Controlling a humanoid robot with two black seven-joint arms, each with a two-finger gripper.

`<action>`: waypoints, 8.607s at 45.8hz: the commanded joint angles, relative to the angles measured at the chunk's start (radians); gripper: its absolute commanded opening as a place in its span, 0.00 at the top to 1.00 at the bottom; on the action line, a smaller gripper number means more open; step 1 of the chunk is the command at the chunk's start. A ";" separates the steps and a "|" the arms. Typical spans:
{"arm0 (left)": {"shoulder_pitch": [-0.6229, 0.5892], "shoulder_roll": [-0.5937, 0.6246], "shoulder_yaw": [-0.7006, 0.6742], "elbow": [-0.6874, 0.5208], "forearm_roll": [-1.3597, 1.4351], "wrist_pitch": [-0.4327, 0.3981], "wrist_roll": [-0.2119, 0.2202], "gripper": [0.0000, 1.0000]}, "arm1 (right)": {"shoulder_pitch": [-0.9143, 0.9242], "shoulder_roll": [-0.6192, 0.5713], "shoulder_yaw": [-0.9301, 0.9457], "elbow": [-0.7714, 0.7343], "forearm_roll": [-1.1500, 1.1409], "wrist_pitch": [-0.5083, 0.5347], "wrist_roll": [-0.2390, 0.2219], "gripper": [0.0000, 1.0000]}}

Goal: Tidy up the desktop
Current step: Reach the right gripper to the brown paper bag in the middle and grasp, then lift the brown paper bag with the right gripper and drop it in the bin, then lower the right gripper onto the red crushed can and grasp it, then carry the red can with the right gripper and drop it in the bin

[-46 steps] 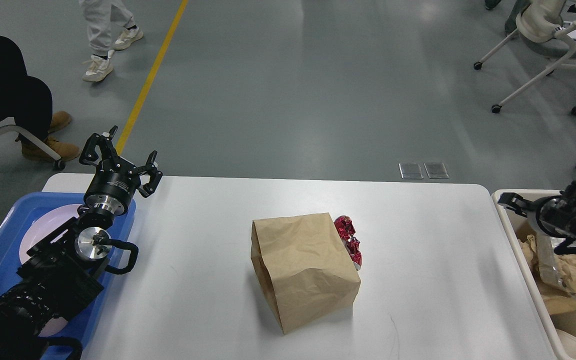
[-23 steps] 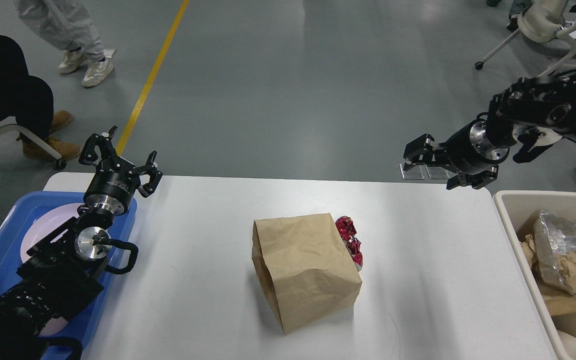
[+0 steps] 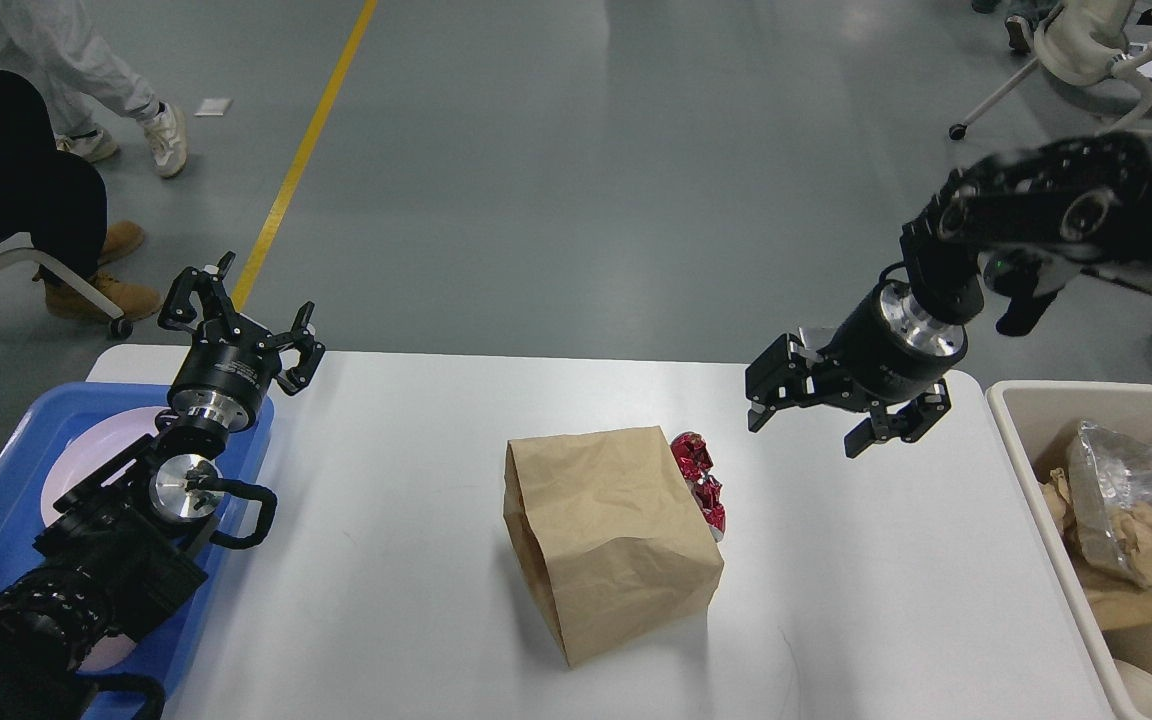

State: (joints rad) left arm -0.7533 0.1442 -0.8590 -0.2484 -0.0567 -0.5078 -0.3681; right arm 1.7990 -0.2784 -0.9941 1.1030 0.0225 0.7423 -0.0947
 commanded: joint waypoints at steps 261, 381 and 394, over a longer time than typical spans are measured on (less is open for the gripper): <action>-0.001 0.000 0.000 0.000 0.000 0.000 0.000 0.03 | -0.087 0.127 -0.141 -0.248 0.054 -0.406 0.000 0.00; -0.001 0.000 0.000 0.000 0.000 0.000 0.000 0.03 | -0.350 0.053 0.089 -0.266 0.051 -0.732 0.004 1.00; -0.001 0.000 0.000 0.000 0.000 0.000 0.000 0.03 | 0.008 -0.206 0.115 -0.111 0.051 -0.548 0.006 1.00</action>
State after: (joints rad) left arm -0.7536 0.1442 -0.8590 -0.2486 -0.0567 -0.5083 -0.3679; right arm 1.6985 -0.3998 -0.8806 0.9766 0.0724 0.1143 -0.0897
